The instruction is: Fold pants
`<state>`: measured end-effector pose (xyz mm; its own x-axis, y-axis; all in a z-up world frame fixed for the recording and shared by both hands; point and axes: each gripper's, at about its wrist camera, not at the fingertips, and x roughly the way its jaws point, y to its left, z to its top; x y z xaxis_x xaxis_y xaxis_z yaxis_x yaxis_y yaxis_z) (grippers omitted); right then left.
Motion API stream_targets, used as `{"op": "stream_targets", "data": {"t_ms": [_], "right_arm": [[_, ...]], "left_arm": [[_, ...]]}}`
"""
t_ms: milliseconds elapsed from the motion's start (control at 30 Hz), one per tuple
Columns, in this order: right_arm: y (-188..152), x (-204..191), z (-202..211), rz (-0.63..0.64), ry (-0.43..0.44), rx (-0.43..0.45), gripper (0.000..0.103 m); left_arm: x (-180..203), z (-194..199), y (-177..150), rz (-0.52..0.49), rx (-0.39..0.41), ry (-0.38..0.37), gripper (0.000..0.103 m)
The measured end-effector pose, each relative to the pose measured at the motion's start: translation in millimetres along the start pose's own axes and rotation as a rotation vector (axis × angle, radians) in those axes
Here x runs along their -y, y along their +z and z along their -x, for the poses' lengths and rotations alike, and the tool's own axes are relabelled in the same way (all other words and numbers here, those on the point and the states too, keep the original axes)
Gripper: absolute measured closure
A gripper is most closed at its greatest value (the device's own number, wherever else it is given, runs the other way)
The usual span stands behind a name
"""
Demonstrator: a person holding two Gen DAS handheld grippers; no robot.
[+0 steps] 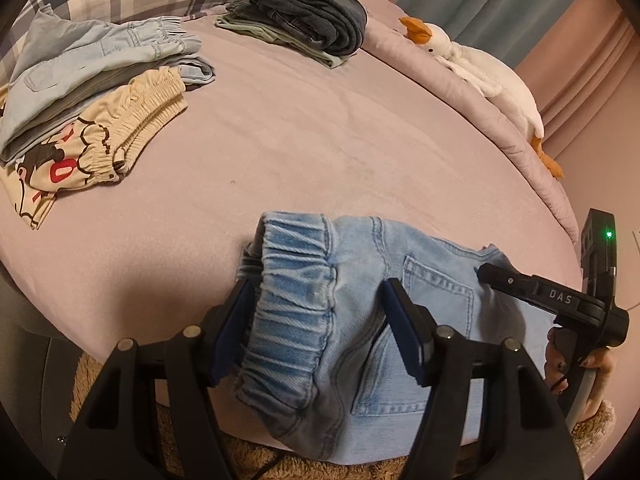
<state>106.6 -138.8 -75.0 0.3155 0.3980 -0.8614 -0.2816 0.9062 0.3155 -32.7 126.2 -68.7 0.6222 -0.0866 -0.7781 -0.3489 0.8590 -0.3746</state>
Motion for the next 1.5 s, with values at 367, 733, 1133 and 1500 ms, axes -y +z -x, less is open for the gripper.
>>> {"op": "stream_targets", "data": {"t_ms": [367, 733, 1133, 1500], "right_arm": [[11, 27, 22, -0.086, 0.031, 0.067, 0.044], [21, 25, 14, -0.054, -0.026, 0.064, 0.044], [26, 16, -19, 0.079, -0.045, 0.001, 0.067], [33, 17, 3, 0.019, -0.026, 0.140, 0.094]], "left_arm": [[7, 2, -2, -0.046, 0.032, 0.042, 0.050], [3, 3, -2, -0.034, 0.028, 0.034, 0.052], [6, 6, -5, -0.043, 0.042, 0.040, 0.056], [2, 3, 4, -0.024, 0.033, 0.065, 0.074]]}}
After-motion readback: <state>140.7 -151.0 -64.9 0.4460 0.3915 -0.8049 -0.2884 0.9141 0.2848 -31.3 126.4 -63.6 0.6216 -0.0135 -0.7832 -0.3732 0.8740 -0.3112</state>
